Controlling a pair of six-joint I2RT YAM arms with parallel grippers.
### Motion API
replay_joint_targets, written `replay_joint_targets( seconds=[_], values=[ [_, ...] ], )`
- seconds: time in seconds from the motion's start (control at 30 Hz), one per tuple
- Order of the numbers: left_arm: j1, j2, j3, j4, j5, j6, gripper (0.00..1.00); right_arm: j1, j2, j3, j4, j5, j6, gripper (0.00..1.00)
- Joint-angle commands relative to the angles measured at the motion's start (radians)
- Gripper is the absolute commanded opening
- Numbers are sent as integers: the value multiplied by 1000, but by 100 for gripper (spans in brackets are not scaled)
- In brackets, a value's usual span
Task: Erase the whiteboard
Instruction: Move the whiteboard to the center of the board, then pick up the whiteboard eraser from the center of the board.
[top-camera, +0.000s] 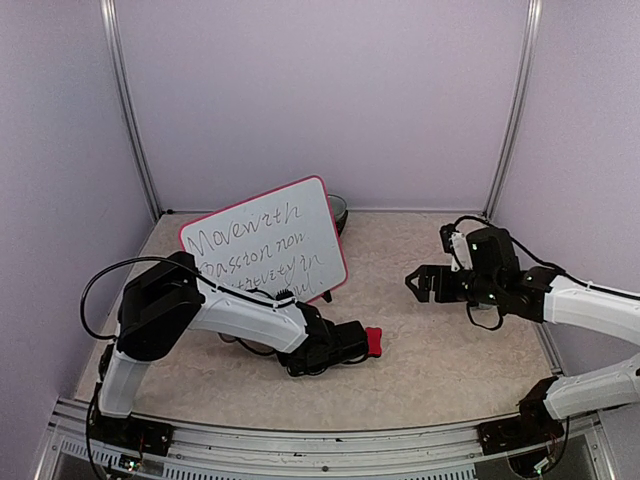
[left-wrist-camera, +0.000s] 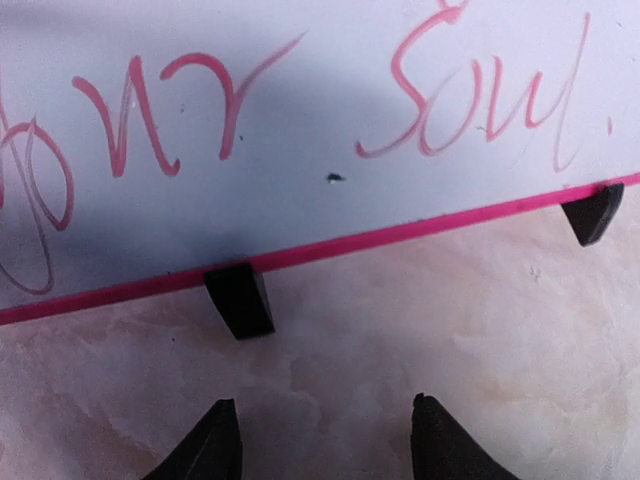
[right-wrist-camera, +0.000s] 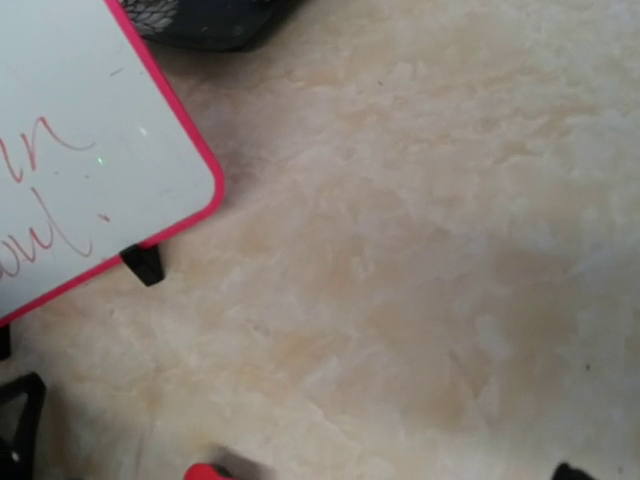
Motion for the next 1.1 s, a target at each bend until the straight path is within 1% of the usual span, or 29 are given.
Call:
replay_joint_targets(
  seconds=[0.0,0.07,0.1,0.23,0.27,0.33,0.4,0.47,0.57,0.63,0.77,0.93,1.0,1.07],
  values=[
    [-23,-61,7,30,46,50,68,10,-15,-25,8,24,99,100],
    [-40,-94,4,25,27,60,74,10,0,-9,-18,24,98,100],
    [-51,-115,-1,20,7,62,77,12,19,3,-46,52,88,100],
    [-99,-205,5,-18,-95,93,85,16,54,32,-91,108,76,100],
    [-112,-236,9,-42,-117,96,87,16,53,33,-83,103,95,100],
    [-129,-280,7,-85,-165,95,94,16,49,36,-81,78,149,100],
    [-148,-345,-9,-124,-206,86,98,15,39,18,-47,11,146,100],
    [-157,-408,-36,-124,-236,124,99,15,17,-29,24,-61,123,100],
    [-159,-508,-81,-129,-259,182,99,15,-12,-77,101,-101,120,100],
    [-158,-583,-120,-102,-281,258,99,15,3,-59,75,-83,119,100],
    [-156,-743,-199,-57,-324,378,99,33,90,19,-38,-11,106,100],
    [-116,-948,-303,-18,-335,468,99,115,206,111,-131,99,125,100],
    [-90,-1041,-352,37,-333,531,99,151,242,135,-139,123,136,100],
    [-47,-1139,-410,147,-288,673,99,182,278,159,-142,133,147,100]
  ],
)
